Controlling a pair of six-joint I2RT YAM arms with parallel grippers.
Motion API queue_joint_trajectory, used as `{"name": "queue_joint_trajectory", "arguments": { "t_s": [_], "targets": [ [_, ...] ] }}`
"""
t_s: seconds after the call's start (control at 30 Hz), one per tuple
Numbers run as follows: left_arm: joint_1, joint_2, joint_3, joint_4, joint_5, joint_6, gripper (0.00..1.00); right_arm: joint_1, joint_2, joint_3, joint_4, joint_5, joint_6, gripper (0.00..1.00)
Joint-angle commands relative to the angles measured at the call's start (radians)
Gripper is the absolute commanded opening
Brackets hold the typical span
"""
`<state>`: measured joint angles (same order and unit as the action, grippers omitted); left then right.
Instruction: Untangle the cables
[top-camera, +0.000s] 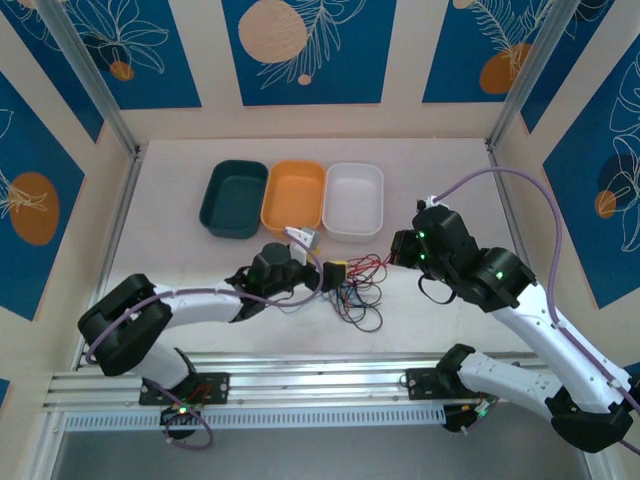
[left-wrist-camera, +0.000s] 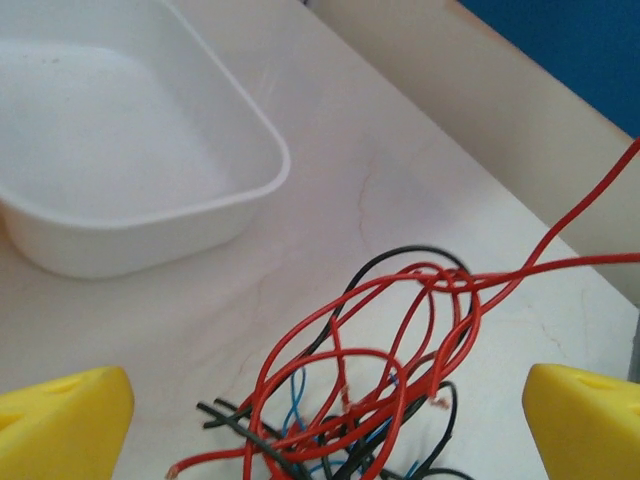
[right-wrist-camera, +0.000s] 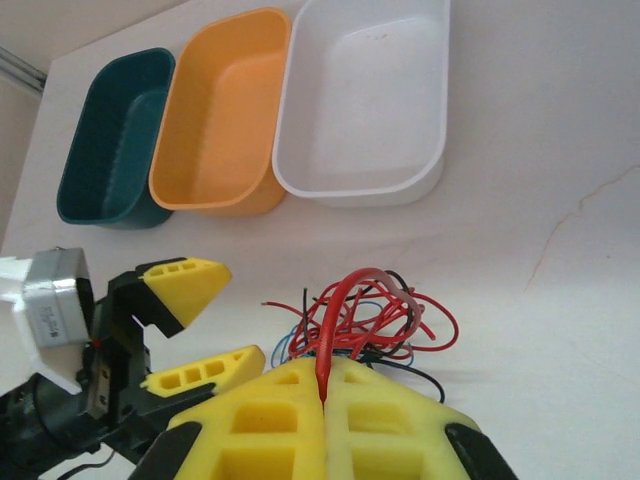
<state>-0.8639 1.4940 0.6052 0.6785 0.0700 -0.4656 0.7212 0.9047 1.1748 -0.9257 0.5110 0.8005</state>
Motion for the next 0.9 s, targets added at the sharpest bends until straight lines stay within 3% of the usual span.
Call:
{"name": "queue_joint_trajectory", "arguments": {
  "t_s": [0.0, 0.17, 0.4, 0.53, 0.73, 0.87],
  "targets": [
    [0.005, 0.027, 0.033, 0.047, -0.01, -0.014, 1.0, -0.005, -0.028, 0.037, -0.042, 0.052, -0.012, 0.0],
    [0.005, 0.057, 0.048, 0.06, 0.004, 0.011, 1.0, -0.011, -0.046, 0.045, -0.051, 0.067, -0.02, 0.0],
    [-0.045, 0.075, 0.057, 0.043, 0.087, 0.324, 1.0, -0.015, -0.046, 0.057, -0.048, 0.064, -0.029, 0.0],
    [-0.048, 0.121, 0.081, 0.04, 0.139, 0.43, 1.0, -0.02, -0.038, 0.06, -0.04, 0.056, -0.032, 0.0],
    [-0.058, 0.237, 0.136, 0.059, 0.206, 0.497, 1.0, -0.029, -0.024, 0.068, -0.029, 0.036, -0.034, 0.0],
    [-0.074, 0.296, 0.172, 0.05, 0.194, 0.524, 0.93, -0.038, -0.016, 0.077, -0.03, 0.027, -0.034, 0.0]
  ]
}}
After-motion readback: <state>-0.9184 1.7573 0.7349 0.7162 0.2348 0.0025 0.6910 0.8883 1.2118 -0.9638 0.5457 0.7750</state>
